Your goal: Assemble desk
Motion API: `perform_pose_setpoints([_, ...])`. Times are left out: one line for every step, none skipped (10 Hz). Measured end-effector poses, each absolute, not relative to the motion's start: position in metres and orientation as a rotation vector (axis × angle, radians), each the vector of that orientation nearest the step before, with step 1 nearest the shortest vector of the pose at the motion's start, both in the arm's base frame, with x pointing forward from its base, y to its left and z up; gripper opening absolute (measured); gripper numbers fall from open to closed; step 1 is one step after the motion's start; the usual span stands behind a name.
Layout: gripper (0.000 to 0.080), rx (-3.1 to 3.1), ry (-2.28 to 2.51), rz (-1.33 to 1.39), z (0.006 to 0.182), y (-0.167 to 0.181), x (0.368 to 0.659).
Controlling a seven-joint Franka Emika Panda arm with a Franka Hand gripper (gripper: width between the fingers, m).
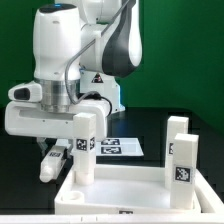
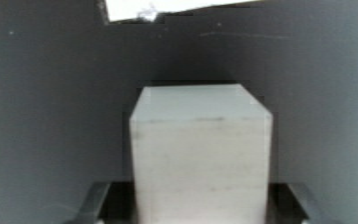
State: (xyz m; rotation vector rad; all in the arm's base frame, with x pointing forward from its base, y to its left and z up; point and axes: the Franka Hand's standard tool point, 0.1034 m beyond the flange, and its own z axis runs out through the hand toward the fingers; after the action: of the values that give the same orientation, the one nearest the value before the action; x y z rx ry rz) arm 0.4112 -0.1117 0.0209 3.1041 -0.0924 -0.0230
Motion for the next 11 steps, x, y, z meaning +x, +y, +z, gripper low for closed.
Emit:
perform_pose_setpoints([0.0282,3.115,0.123,-0.019,0.034,-0.130,0.398])
perform_pose_setpoints([0.0282,3.109,0.255,-0.009,0.041,-0.147,0.385])
perform_pose_setpoints([0.0282,3.094,0.385,-0.010,0.041,-0.159,0.379])
perform_pose_setpoints([0.0284,3.079,0.469,-0.023,0.040,-0.154,0.381])
perform_pose_setpoints([0.0284,3.064,0.542,-0.030,0.040,-0.154,0.381])
perform_pose_setpoints([0.0284,3.020,0.703,-0.035,0.040,-0.152,0.383])
perform_pose_setpoints([0.0284,2.922,0.940,-0.003,0.040,-0.135,0.391])
perform_pose_setpoints([0.0284,2.870,1.109,0.003,0.040,-0.116,0.393])
perform_pose_setpoints([0.0284,2.821,1.219,0.018,0.041,-0.106,0.395])
perform_pose_setpoints([0.0284,2.782,1.249,0.037,0.039,-0.109,0.392])
perform_pose_setpoints([0.0284,2.753,1.320,0.018,0.038,-0.109,0.389])
